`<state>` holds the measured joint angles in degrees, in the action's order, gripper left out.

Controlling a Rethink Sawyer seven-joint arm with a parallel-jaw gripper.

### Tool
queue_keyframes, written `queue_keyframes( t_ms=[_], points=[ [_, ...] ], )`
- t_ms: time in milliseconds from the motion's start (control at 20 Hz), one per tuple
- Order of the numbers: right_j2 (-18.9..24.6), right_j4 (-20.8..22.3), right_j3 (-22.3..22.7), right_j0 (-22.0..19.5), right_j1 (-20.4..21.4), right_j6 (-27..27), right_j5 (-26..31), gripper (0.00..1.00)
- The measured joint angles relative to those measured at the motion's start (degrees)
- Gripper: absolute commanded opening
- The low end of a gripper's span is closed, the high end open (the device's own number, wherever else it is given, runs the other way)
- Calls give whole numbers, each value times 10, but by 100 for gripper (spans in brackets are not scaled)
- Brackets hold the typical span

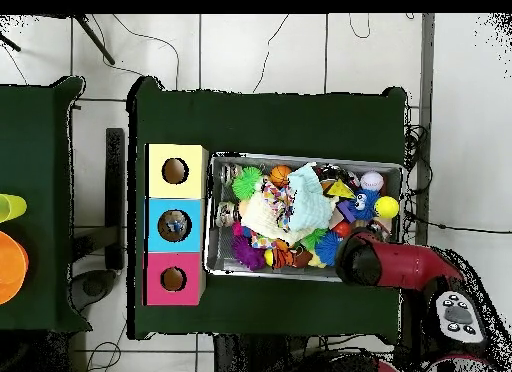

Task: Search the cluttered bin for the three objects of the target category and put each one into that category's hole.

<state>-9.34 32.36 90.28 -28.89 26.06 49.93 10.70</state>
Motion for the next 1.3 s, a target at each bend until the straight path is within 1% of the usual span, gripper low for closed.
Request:
queue_keyframes(
  t_ms=[300, 600, 950, 1200, 1250, 1300],
  points=[
    [-8, 0, 1, 8, -9, 0, -30, 0],
    [-32, 0, -2, 11, -20, 0, -44, 0],
    [-37, -1, -1, 13, -19, 0, -47, 0],
    [-43, -2, 4, 12, -3, 0, -47, 0],
    [-45, -2, 4, 12, 0, 0, -47, 100],
    [-47, -2, 4, 12, 3, 0, -47, 100]
  ],
)
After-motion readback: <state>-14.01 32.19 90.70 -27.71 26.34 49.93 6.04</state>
